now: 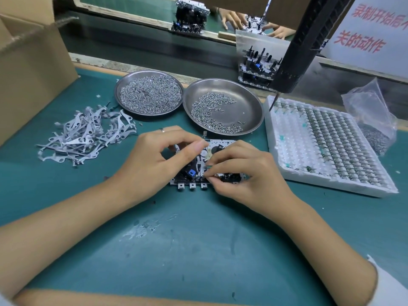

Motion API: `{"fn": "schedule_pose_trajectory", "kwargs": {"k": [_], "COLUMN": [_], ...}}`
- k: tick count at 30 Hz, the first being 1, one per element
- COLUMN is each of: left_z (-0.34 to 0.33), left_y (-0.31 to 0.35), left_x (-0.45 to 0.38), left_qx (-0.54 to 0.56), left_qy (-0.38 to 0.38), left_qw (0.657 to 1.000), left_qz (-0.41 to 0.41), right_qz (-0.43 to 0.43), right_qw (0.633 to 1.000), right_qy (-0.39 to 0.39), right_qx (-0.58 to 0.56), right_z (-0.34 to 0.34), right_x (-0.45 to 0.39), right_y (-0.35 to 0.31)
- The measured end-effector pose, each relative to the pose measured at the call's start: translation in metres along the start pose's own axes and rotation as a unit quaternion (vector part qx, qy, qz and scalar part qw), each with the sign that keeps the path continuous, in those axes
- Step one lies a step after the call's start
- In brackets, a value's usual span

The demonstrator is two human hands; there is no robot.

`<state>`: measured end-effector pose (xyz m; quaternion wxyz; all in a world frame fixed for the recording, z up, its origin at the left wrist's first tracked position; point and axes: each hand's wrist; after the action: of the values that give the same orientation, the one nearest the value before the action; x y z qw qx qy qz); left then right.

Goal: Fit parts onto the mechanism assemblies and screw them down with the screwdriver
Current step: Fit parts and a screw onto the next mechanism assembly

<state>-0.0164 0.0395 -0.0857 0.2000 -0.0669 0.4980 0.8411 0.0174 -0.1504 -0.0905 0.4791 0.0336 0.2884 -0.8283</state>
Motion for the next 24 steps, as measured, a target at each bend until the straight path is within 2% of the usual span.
{"fn": "schedule_pose_trajectory", "kwargs": {"k": [7,11,20,22,24], "left_z": [-0.003,-0.007,-0.01,-0.01,-0.009], "left_y": [0.0,0.0,0.003,0.002,0.001], "left_x": [0.004,0.006,0.006,0.006,0.006], "left_qx": [-0.131,-0.155,-0.12,-0.123,-0.13], "left_qy": [-0.102,-0.093,-0.076,-0.077,-0.078], "left_qw": [0.985,0.983,0.99,0.989,0.988], "left_qz": [-0.046,-0.032,-0.002,-0.012,-0.02], "right_qz": [-0.019,-0.05,-0.061,-0.045,-0.044], "right_qw": [0.998,0.994,0.993,0.996,0.986], "right_qy": [-0.045,-0.036,-0.033,0.023,0.16], "right_qx": [-0.045,-0.093,-0.096,-0.072,-0.031], "right_z": [0.004,0.007,0.008,0.008,0.013], "right_x": [0.001,0.0,0.0,0.001,-0.003], "right_y": [0.0,0.0,-0.003,-0.005,-0.009]}}
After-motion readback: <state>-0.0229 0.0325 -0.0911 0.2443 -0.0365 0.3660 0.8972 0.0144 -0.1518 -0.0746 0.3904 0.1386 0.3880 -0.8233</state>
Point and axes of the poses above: each hand's wrist, its own x-axis away from the middle knuckle, its own z-axis out of the back of the hand, y = z × x, and after that the axes turned 14 degrees about -y, right-handed
